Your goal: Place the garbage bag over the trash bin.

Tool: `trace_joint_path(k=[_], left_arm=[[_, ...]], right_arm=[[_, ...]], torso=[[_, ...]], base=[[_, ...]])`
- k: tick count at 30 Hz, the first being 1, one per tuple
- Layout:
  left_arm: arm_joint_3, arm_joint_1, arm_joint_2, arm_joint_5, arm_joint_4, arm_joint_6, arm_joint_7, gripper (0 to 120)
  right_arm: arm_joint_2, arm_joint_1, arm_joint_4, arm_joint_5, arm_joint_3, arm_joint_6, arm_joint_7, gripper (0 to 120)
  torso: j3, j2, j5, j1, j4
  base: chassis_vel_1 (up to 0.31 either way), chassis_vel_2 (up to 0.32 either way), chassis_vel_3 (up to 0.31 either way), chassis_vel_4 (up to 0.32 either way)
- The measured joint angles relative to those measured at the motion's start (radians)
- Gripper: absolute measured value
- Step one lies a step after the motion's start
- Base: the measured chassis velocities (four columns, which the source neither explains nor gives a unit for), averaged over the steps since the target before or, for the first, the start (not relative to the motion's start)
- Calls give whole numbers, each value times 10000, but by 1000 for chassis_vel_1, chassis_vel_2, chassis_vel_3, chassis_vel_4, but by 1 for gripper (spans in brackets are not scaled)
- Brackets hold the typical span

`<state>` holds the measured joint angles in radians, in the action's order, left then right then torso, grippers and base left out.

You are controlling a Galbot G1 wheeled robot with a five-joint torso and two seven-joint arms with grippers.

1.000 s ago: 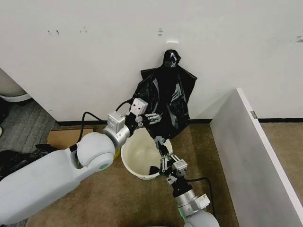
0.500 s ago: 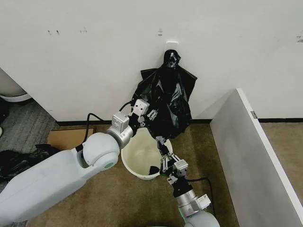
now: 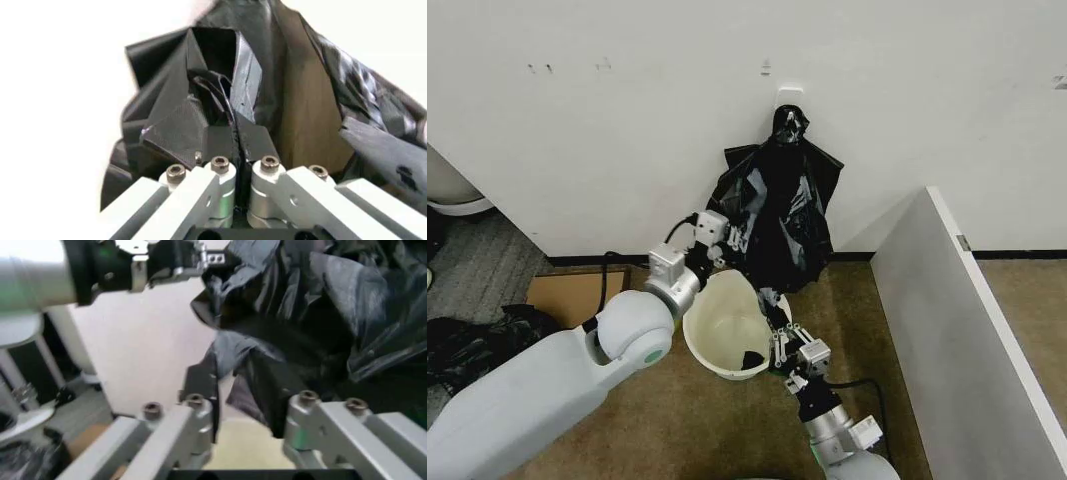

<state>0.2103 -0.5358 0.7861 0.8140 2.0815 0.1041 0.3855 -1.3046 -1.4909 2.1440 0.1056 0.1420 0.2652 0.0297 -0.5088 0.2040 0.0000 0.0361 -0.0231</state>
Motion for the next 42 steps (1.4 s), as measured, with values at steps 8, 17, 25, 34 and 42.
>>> trace_joint_path(k=[8, 17, 25, 34, 42], left_arm=[[-762, -1074, 140, 4, 225, -624, -108, 0], [-650, -1532, 374, -183, 199, -727, -174, 0], [-590, -1457, 321, -158, 156, -743, -171, 0], [-642, -1594, 375, -154, 221, -755, -163, 0], [-705, -1705, 374, -202, 371, -755, -162, 0]], right_arm=[[978, -924, 1702, 808, 362, -575, -263, 55], [1788, 502, 1736, 1832, 699, -2179, -1105, 88], [2080, 2717, 434, 1639, 7, -3380, -1834, 100], [1953, 4219, -609, 577, -653, -3924, -2416, 98], [1521, 4874, -1232, -871, -1162, -4016, -2626, 81]], torso=[[1, 1, -1, -1, -1], [-1, 0, 1, 0, -1], [-2, 0, 0, 1, 2], [-2, 0, -2, 2, -2], [-2, 0, -1, 1, 0]], base=[[0, 0, 0, 0], [0, 0, 0, 0], [0, 0, 0, 0], [0, 0, 0, 0], [0, 0, 0, 0]])
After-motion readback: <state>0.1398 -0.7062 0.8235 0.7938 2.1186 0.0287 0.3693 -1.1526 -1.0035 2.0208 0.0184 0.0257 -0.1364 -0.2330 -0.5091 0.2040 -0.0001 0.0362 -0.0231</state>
